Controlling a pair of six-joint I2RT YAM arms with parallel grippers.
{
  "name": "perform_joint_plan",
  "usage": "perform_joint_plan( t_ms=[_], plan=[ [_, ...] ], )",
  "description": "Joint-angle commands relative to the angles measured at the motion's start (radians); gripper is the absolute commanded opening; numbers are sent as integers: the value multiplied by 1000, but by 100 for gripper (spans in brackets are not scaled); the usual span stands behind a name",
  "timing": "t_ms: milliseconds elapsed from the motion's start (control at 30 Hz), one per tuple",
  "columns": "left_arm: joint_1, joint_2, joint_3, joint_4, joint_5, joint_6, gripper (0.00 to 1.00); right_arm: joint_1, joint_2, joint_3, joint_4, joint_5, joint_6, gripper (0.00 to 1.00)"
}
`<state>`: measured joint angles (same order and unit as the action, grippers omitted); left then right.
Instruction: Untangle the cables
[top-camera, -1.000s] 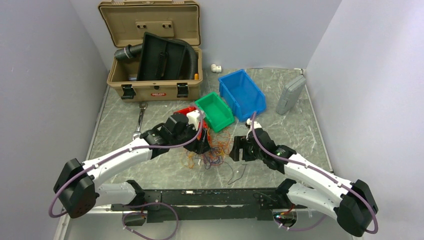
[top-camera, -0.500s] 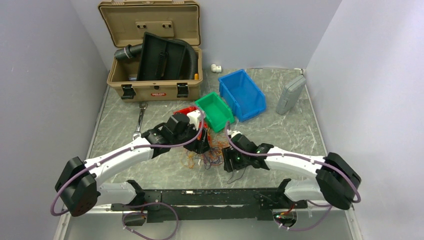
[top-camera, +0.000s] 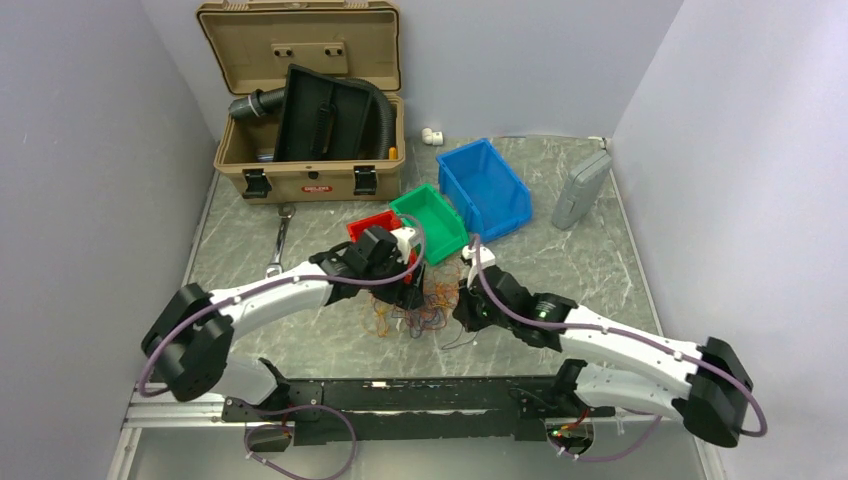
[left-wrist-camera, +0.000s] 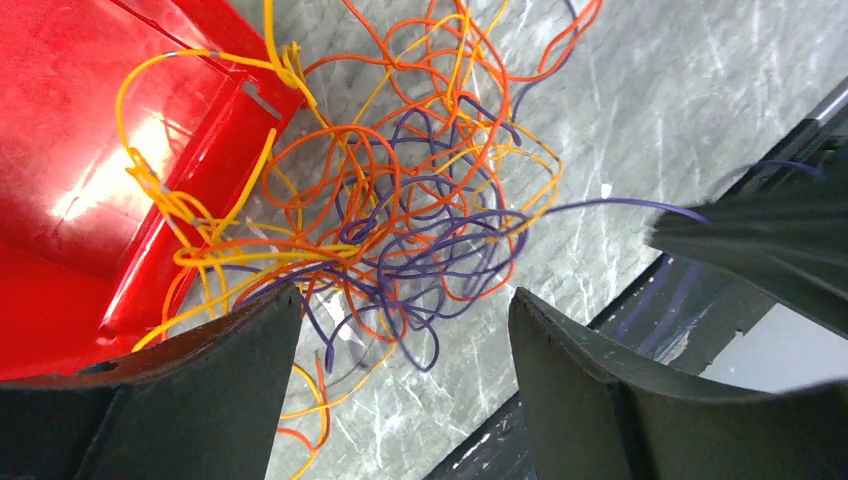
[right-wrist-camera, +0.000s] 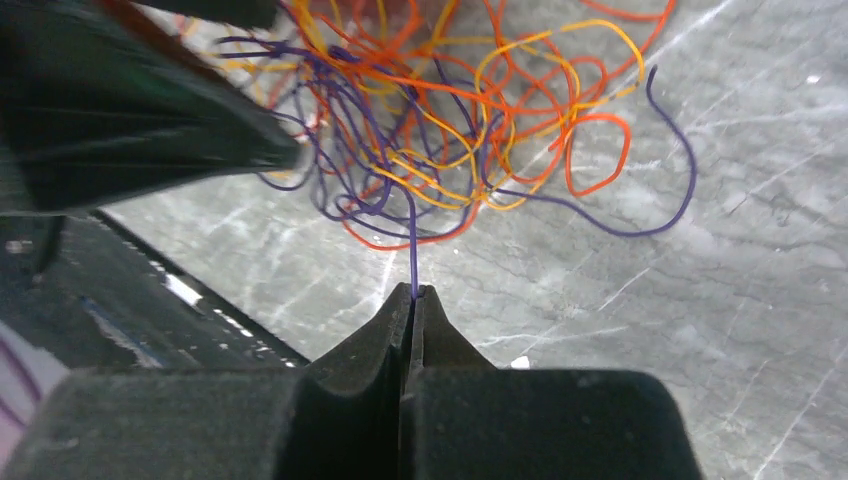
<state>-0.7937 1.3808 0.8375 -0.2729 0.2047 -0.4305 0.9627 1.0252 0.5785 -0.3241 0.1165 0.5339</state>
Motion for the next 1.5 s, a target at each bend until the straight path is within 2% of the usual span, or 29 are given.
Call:
perform_joint_plan(
  t_ms=[0, 33, 67, 200, 233, 400, 567, 733, 933, 1133, 1367, 1467],
  plan=[
    [-25, 92, 91, 9, 11, 21, 77, -2, -83, 68, -78, 22, -24, 0],
    [-31, 118, 105, 10, 17, 23, 73, -2, -87, 99, -107, 21, -27, 0],
    [-35, 144, 117, 10, 19, 23, 62, -1, -91, 124, -138, 29, -27, 0],
    [-38, 205, 144, -18, -36, -3, 8, 0, -174, 204, -235, 102, -10, 0],
    [-38, 206, 142, -34, -60, -11, 0, -1, -205, 221, -254, 127, -6, 0],
    [-39, 140, 95, -52, -137, -32, 0, -3, -330, 358, -382, 314, -26, 0],
    [-39, 98, 54, -74, -161, -38, 0, -5, -365, 563, -533, 532, -80, 0],
    [-38, 69, 4, -78, -182, -59, 0, -6, -373, 713, -550, 638, -154, 0],
    [-38, -7, -37, -114, -202, -70, 0, -5, -321, 808, -520, 727, -228, 0],
    [-38, -104, -93, -171, -202, -76, 0, -6, -234, 914, -454, 736, -313, 0],
    [-38, -247, -91, -235, -235, -74, 0, -10, -113, 920, -365, 779, -391, 0],
    [-38, -275, -76, -269, -241, -69, 0, -59, -45, 914, -346, 749, -402, 0]
  ],
)
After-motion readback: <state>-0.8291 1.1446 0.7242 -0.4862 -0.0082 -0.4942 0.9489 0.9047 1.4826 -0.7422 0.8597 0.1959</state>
